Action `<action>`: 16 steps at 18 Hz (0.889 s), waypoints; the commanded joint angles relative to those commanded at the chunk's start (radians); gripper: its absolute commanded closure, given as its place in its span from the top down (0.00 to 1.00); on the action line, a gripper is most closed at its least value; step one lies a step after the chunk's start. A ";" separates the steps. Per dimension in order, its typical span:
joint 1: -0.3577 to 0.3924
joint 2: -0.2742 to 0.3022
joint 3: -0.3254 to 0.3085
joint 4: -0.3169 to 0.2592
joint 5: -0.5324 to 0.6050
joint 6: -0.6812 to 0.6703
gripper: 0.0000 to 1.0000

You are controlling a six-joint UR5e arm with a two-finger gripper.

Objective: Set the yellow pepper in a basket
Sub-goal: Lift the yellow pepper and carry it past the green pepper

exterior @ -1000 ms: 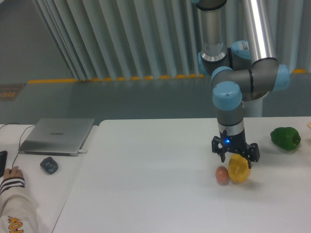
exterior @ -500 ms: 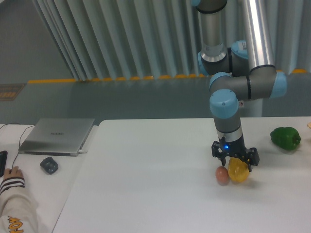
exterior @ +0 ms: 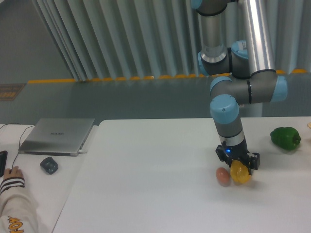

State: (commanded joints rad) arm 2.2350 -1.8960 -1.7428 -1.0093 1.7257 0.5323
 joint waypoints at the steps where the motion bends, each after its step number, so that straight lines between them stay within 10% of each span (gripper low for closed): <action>1: 0.011 0.027 0.014 -0.005 -0.002 0.008 0.40; 6: 0.087 0.081 0.063 -0.069 -0.020 0.139 0.40; 16: 0.501 0.112 0.100 -0.094 -0.106 0.743 0.40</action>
State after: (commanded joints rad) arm 2.7363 -1.7840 -1.6429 -1.1029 1.6200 1.2758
